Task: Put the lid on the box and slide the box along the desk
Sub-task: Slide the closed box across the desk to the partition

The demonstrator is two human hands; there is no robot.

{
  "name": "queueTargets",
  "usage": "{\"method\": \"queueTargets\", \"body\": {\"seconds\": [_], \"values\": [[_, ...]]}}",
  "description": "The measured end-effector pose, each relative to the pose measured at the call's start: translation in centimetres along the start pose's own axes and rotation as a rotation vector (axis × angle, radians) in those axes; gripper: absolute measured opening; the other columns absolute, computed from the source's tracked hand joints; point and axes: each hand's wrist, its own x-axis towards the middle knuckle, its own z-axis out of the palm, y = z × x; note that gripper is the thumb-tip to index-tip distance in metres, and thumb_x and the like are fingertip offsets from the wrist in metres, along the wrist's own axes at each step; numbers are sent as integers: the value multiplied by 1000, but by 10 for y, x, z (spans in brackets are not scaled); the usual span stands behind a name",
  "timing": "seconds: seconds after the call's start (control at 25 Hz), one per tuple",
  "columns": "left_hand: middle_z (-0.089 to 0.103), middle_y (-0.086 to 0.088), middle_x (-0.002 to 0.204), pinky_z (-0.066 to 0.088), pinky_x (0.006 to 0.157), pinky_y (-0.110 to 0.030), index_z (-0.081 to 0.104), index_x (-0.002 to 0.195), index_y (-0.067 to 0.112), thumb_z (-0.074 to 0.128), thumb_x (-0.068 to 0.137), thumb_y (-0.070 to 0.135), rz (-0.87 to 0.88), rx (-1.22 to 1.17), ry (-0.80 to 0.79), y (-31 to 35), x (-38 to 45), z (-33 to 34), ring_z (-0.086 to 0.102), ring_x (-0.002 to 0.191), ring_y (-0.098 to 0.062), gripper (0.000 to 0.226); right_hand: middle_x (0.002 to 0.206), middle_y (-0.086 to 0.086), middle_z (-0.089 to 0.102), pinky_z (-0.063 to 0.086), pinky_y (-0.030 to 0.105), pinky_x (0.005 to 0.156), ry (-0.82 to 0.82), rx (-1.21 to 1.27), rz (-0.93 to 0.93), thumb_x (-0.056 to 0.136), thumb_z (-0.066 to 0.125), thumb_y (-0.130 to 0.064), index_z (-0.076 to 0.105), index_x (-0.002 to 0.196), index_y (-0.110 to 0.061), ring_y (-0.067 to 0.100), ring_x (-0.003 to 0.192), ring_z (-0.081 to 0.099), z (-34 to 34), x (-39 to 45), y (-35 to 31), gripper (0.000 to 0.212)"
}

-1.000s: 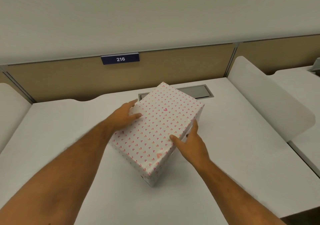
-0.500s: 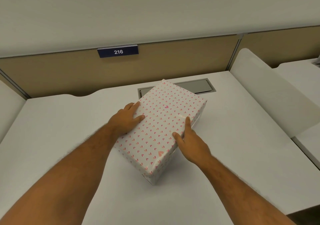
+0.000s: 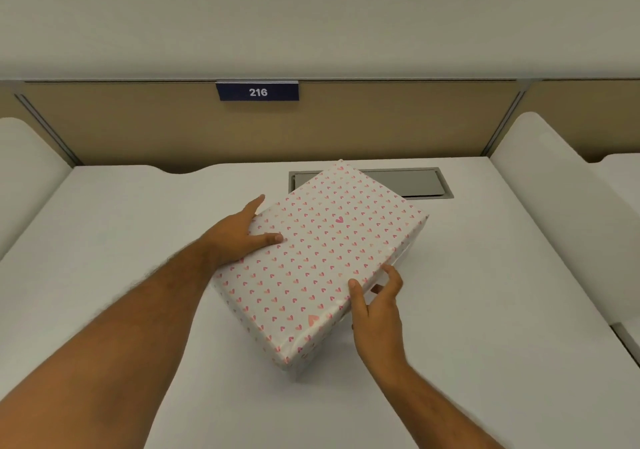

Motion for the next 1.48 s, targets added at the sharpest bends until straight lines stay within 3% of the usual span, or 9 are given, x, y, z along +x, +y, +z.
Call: {"method": "queueTargets", "body": {"seconds": [0.12, 0.28, 0.48, 0.72, 0.88, 0.96, 1.04, 1.32, 1.48], "values": [[61, 9, 146, 52, 67, -24, 39, 149, 46, 63, 59, 95, -34, -9, -19, -1, 2, -1, 68, 91, -12, 105, 146, 1, 58, 68, 49, 91, -6, 83, 36, 97, 61, -59, 23, 127, -57, 23, 118, 70, 2, 3, 1, 49], [61, 6, 146, 46, 65, -22, 41, 153, 38, 64, 67, 92, -20, 0, -9, -3, 2, -7, 63, 90, -8, 104, 149, -1, 55, 63, 53, 102, 8, 172, 90, 93, 69, -60, 30, 136, -45, 17, 117, 68, 9, -1, -3, 60], [53, 5, 158, 43, 73, -21, 38, 158, 33, 65, 75, 84, 23, -114, 1, -18, -17, -9, 60, 108, -13, 101, 152, -10, 50, 61, 48, 102, 59, 276, 111, 77, 85, -57, 27, 160, -41, 16, 127, 62, 36, -16, -21, 103], [47, 9, 163, 48, 100, -38, 36, 158, 37, 61, 74, 87, -71, -265, 150, -98, -59, -39, 57, 138, -24, 101, 141, -21, 55, 55, 28, 78, -1, 238, 56, 77, 81, -60, 34, 155, -47, 5, 119, 62, 97, -11, -62, 92], [53, 8, 158, 41, 75, -19, 41, 155, 35, 64, 80, 81, -126, -343, 300, -172, -83, -85, 62, 117, -11, 91, 141, -25, 57, 57, 26, 78, -141, 222, -4, 89, 80, -54, 36, 158, -48, 8, 118, 66, 175, -6, -99, 82], [56, 7, 155, 35, 66, -16, 43, 153, 36, 65, 80, 80, -156, -369, 362, -208, -92, -111, 55, 93, 1, 88, 137, -31, 57, 58, 23, 75, -208, 216, -34, 96, 78, -46, 37, 155, -49, 7, 116, 67, 217, -3, -119, 72], [58, 6, 153, 35, 66, -17, 45, 152, 35, 66, 81, 78, -182, -377, 418, -238, -98, -139, 52, 89, -1, 86, 134, -34, 56, 59, 19, 69, -264, 210, -57, 98, 77, -46, 36, 156, -48, 4, 114, 66, 256, -1, -138, 71], [61, 0, 148, 45, 83, -34, 49, 151, 29, 72, 83, 71, -270, -367, 530, -331, -109, -237, 56, 102, -14, 84, 144, -25, 58, 59, 25, 87, -481, 176, -130, 102, 70, -46, 31, 161, -45, 6, 124, 66, 382, 3, -202, 70], [65, -1, 142, 51, 84, -39, 53, 147, 28, 72, 83, 70, -314, -358, 540, -374, -106, -275, 63, 102, -19, 79, 156, -13, 57, 61, 42, 102, -533, 156, -149, 103, 68, -45, 28, 165, -40, 15, 134, 64, 436, 7, -229, 74]]}}
